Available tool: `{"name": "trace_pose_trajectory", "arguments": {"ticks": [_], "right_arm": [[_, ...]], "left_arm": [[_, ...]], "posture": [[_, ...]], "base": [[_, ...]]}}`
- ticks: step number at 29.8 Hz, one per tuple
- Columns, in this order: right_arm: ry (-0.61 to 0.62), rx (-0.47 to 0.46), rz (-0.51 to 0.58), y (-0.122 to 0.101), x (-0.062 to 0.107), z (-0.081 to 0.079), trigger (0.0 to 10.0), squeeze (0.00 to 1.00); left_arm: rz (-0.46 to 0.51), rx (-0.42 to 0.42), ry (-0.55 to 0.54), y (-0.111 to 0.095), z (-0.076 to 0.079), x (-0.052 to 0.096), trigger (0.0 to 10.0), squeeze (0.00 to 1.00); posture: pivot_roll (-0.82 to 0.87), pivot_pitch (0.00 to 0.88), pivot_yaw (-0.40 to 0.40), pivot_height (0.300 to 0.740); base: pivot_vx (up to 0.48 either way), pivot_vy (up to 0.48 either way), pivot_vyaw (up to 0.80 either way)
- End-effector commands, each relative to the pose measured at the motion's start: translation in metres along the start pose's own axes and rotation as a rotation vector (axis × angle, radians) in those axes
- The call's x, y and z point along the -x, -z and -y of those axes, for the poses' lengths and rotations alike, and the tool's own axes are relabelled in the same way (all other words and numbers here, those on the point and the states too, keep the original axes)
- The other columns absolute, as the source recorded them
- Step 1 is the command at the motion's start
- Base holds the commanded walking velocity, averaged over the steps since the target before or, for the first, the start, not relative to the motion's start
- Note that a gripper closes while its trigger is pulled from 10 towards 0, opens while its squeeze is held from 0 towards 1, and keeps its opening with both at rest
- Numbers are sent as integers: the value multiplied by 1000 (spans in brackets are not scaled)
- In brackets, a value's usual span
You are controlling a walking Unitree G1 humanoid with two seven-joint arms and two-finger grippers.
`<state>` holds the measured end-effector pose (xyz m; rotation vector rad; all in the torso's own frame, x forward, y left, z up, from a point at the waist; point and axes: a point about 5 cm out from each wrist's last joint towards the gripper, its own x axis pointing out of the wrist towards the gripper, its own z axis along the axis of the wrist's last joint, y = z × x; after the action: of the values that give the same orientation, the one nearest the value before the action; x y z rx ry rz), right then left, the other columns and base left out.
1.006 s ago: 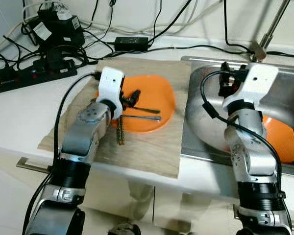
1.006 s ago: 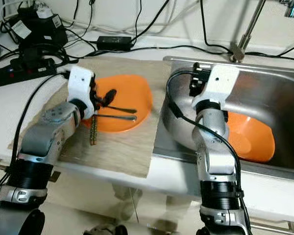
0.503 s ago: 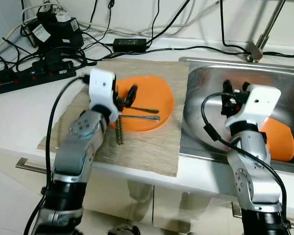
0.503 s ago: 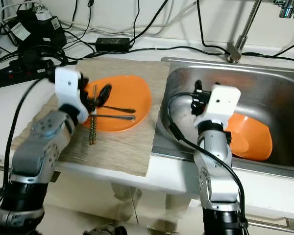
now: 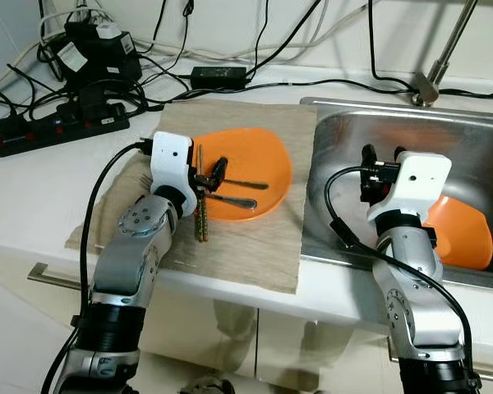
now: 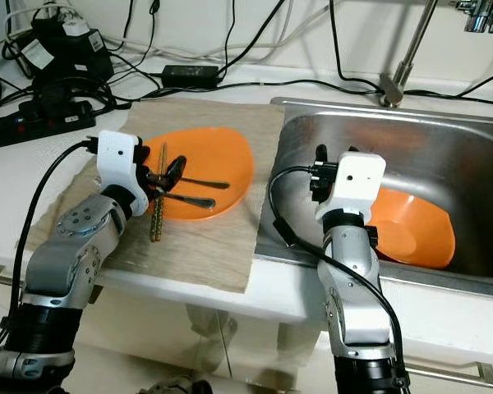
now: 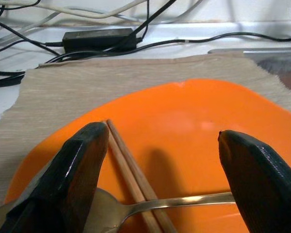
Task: Kitchen organization
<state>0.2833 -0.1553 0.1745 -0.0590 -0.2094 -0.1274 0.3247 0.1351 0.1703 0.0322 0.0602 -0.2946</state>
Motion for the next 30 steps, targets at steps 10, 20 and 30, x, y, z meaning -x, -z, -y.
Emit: {"name": "trace_pose_trajectory", "arguments": {"ticks": [10,20,30], "right_arm": [[-2,45,125,-14,1,3,10000,0],[2,57,123,-7,-5,7,10000,0],[-19,13,82,2,0,1,10000,0]], "left_arm": [[201,-33,-35,-31,-1,2,10000,0],[181,-34,-47,-31,-8,-4,10000,0],[167,-41,-30,-28,-8,-6,10000,0]], "posture": [[-9,0,48,740],[-31,0,53,740],[-33,0,55,740]], "base": [[0,0,0],[0,0,0],[0,0,0]]}}
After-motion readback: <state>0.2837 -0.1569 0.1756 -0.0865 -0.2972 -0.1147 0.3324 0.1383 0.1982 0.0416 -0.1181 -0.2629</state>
